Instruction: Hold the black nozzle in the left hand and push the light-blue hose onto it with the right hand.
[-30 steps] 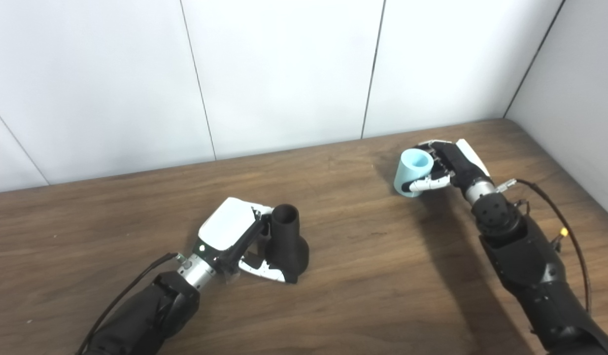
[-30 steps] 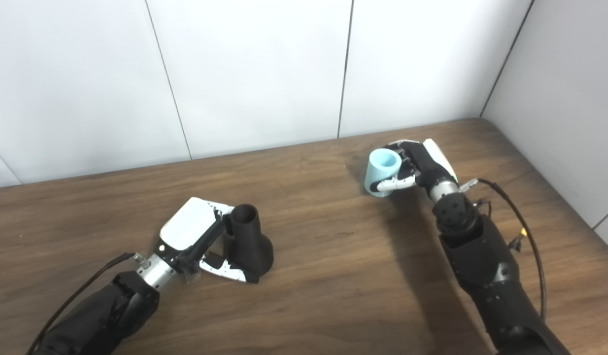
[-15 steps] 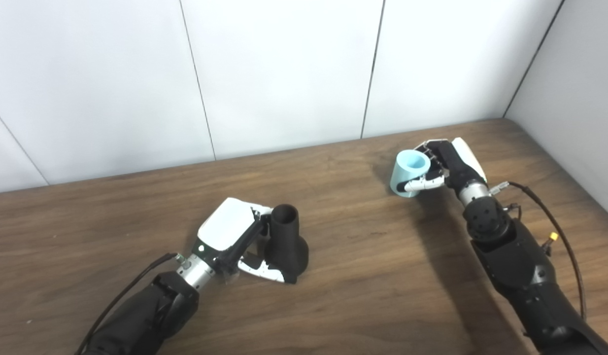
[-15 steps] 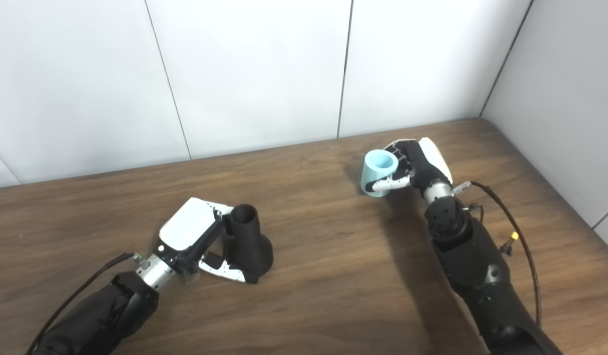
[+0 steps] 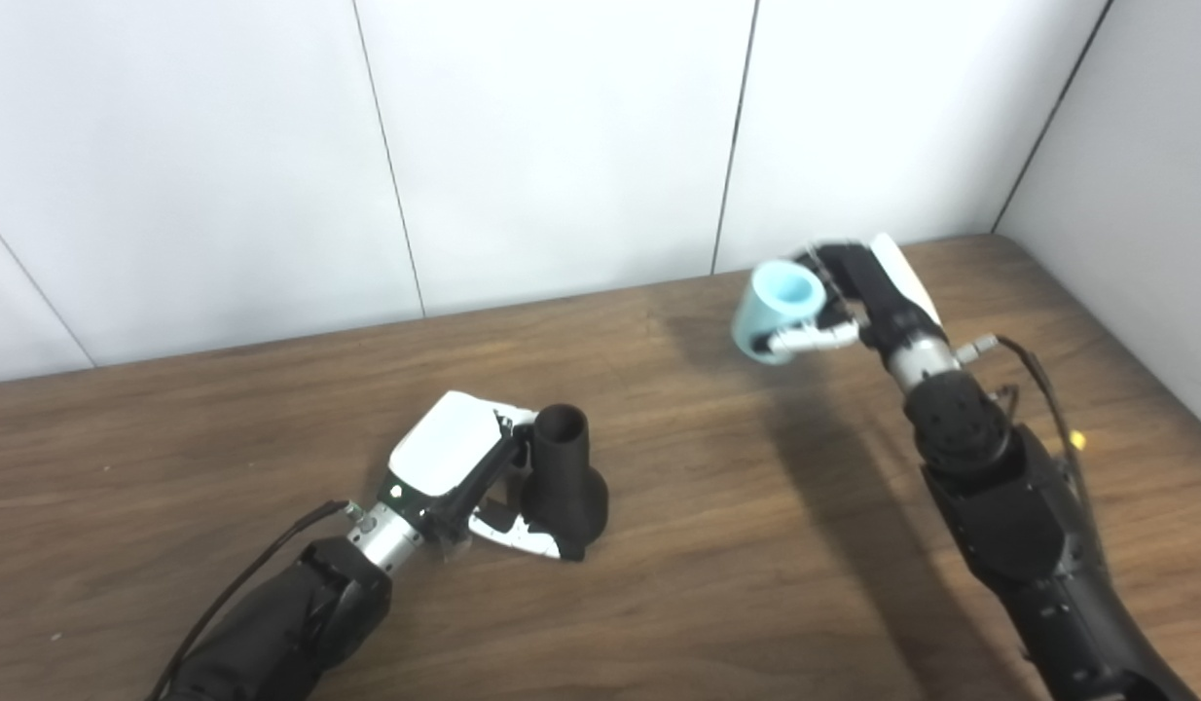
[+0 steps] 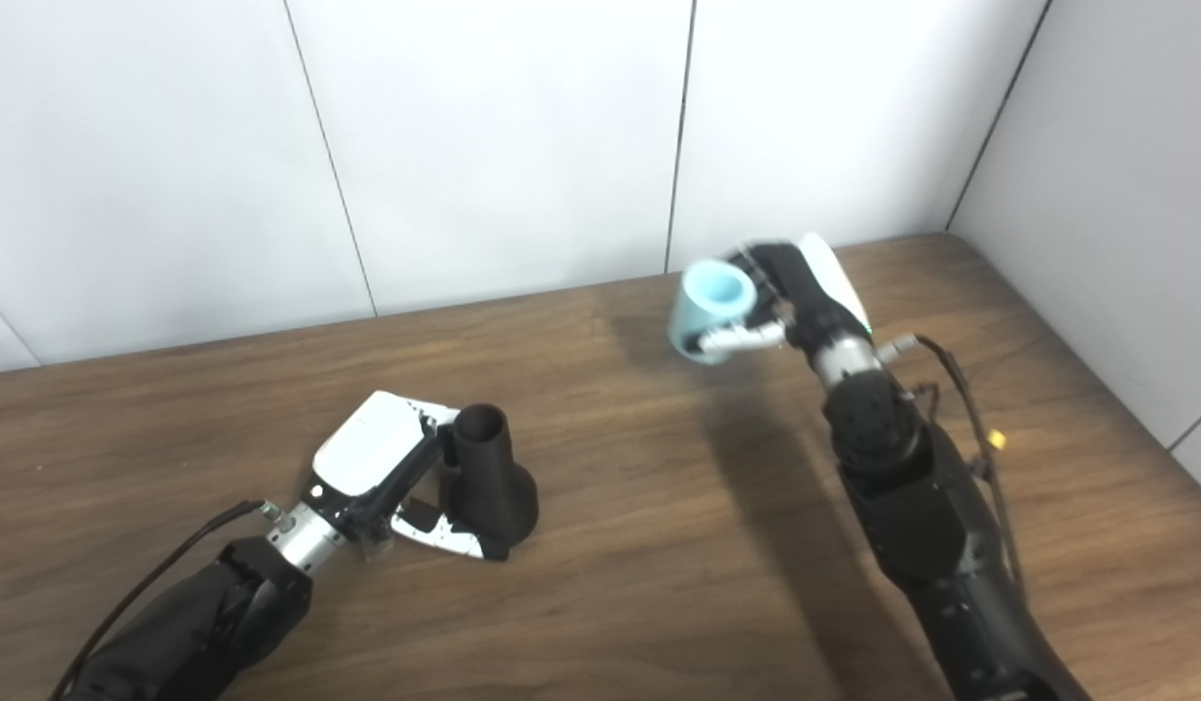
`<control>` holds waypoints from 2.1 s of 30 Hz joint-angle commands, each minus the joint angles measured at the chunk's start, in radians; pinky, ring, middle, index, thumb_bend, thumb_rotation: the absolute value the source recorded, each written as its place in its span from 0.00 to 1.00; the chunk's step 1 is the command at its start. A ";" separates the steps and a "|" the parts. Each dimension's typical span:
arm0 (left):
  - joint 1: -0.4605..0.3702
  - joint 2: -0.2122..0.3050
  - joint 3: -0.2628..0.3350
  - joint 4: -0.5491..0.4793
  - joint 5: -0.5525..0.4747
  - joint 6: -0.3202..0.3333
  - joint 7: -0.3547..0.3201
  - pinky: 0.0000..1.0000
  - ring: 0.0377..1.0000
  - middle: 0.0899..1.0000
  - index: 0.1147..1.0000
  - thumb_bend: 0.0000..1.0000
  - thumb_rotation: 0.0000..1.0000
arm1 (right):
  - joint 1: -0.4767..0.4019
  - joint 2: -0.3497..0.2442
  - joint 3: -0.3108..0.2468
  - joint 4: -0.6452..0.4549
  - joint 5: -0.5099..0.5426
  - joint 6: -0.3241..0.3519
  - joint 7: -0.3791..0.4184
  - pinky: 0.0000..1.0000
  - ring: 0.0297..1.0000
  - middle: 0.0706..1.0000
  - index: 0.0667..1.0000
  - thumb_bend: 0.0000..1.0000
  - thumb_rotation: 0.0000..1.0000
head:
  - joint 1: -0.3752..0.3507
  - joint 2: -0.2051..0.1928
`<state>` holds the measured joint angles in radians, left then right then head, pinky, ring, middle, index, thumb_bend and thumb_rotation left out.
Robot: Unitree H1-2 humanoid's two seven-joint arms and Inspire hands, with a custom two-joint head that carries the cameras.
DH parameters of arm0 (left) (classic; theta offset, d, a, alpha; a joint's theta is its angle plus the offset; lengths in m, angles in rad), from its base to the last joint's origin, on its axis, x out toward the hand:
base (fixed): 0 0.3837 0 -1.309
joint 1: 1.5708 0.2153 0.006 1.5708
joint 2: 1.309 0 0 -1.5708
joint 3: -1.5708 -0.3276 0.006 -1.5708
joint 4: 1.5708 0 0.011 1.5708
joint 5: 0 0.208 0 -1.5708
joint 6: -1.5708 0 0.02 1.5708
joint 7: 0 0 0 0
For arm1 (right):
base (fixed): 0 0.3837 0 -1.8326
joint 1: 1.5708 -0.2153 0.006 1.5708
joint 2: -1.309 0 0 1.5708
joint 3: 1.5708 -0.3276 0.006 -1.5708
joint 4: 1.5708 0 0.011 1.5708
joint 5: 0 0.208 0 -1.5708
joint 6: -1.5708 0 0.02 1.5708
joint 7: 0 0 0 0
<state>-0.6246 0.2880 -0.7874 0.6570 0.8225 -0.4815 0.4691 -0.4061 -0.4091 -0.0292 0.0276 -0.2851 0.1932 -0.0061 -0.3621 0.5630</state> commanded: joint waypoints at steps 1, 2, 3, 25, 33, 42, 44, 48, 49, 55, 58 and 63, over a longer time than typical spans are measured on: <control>0.200 0.047 -0.080 0.138 0.077 0.025 -0.115 0.35 0.36 0.38 0.47 0.50 0.00 | -0.100 0.014 -0.015 -0.133 0.036 -0.004 0.012 0.31 0.37 0.44 0.51 0.51 0.00 | 0.003 0.003; 0.200 0.046 -0.079 0.137 0.076 0.026 -0.118 0.34 0.36 0.38 0.47 0.50 0.00 | -0.109 0.023 -0.013 -0.159 0.048 0.015 0.027 0.31 0.38 0.44 0.50 0.52 0.00 | 0.006 0.004; 0.200 0.045 -0.080 0.135 0.078 0.027 -0.118 0.33 0.36 0.38 0.46 0.50 0.00 | -0.120 0.030 -0.012 -0.182 0.059 0.038 0.043 0.31 0.38 0.44 0.50 0.52 0.00 | 0.014 0.007; 0.198 -0.010 -0.080 0.144 0.078 0.029 -0.112 0.29 0.36 0.37 0.46 0.50 0.00 | -0.262 0.052 0.035 -0.396 -0.001 0.277 0.467 0.33 0.40 0.45 0.47 0.52 0.00 | 0.180 0.055; 0.203 -0.012 -0.067 0.103 0.063 0.051 -0.149 0.29 0.36 0.37 0.46 0.50 0.00 | -0.274 0.086 0.004 -0.407 -0.067 0.277 0.677 0.33 0.40 0.45 0.48 0.52 0.00 | 0.210 0.067; 0.197 -0.025 -0.068 0.123 0.071 0.050 -0.133 0.29 0.36 0.37 0.46 0.50 0.00 | -0.268 0.151 -0.029 -0.405 -0.155 0.277 0.805 0.31 0.39 0.44 0.48 0.52 0.00 | 0.232 0.076; 0.197 -0.025 -0.068 0.119 0.073 0.055 -0.137 0.29 0.37 0.37 0.45 0.50 0.00 | -0.262 0.154 -0.016 -0.406 -0.178 0.277 0.815 0.33 0.39 0.44 0.48 0.52 0.00 | 0.233 0.077; 0.198 -0.026 -0.069 0.125 0.079 0.045 -0.115 0.28 0.37 0.37 0.45 0.50 0.00 | -0.244 0.197 -0.035 -0.417 -0.249 0.277 0.859 0.35 0.42 0.44 0.46 0.52 0.00 | 0.239 0.080; 0.198 -0.026 -0.069 0.127 0.079 0.044 -0.114 0.27 0.37 0.37 0.45 0.50 0.00 | -0.241 0.204 -0.038 -0.420 -0.260 0.277 0.866 0.36 0.42 0.44 0.46 0.52 0.00 | 0.239 0.080; 0.201 -0.026 -0.066 0.124 0.072 0.042 -0.122 0.29 0.36 0.37 0.45 0.50 0.00 | -0.218 0.229 -0.036 -0.435 -0.302 0.277 0.899 0.38 0.42 0.43 0.46 0.52 0.00 | 0.244 0.086; 0.202 -0.024 -0.070 0.123 0.079 0.039 -0.114 0.29 0.36 0.37 0.45 0.50 0.00 | -0.205 0.242 -0.040 -0.437 -0.307 0.277 0.909 0.37 0.42 0.43 0.47 0.52 0.00 | 0.248 0.090; 0.206 -0.022 -0.069 0.117 0.078 0.042 -0.118 0.29 0.36 0.37 0.45 0.50 0.00 | -0.190 0.238 -0.035 -0.425 -0.298 0.277 0.903 0.35 0.40 0.45 0.47 0.52 0.00 | 0.250 0.095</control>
<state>-0.6229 0.2693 -0.7729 0.6547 0.8255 -0.4807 0.4492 -0.5382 -0.1669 -0.0500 -0.3491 -0.5828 0.4752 0.9039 -0.1104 0.6565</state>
